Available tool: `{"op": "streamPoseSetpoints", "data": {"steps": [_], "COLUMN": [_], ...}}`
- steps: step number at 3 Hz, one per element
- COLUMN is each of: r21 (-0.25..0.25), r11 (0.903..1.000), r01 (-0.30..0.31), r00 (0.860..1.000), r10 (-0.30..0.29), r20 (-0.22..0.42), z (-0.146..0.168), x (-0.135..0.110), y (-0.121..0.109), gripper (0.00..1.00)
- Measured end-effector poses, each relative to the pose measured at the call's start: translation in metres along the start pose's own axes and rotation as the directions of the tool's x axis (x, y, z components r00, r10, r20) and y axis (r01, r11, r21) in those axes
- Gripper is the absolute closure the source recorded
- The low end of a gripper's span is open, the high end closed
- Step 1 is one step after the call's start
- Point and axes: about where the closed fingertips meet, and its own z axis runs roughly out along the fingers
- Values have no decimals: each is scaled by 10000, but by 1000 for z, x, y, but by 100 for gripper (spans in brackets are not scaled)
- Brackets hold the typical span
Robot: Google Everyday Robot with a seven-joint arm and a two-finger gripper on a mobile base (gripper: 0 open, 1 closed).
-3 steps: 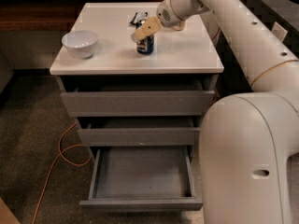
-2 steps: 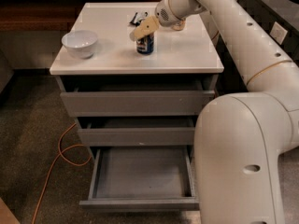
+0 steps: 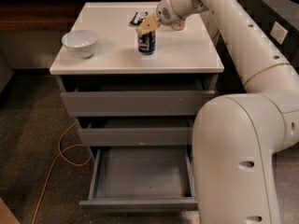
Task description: Place pepsi can into bottom drawer
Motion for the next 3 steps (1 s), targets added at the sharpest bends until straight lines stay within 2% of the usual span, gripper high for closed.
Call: {"op": "streamPoseSetpoints", "data": {"steps": [1, 2, 3], "r21": [-240, -528, -951], "r11": [9994, 9947, 9786], "r01": [242, 879, 1826], "r00": [9995, 9959, 9832], "r10": [-237, -866, -1811], "r20": [222, 256, 243], "z": [-9, -38, -88], "x": [-4, -10, -8], "y": [5, 24, 70], "gripper": [73, 96, 100]}}
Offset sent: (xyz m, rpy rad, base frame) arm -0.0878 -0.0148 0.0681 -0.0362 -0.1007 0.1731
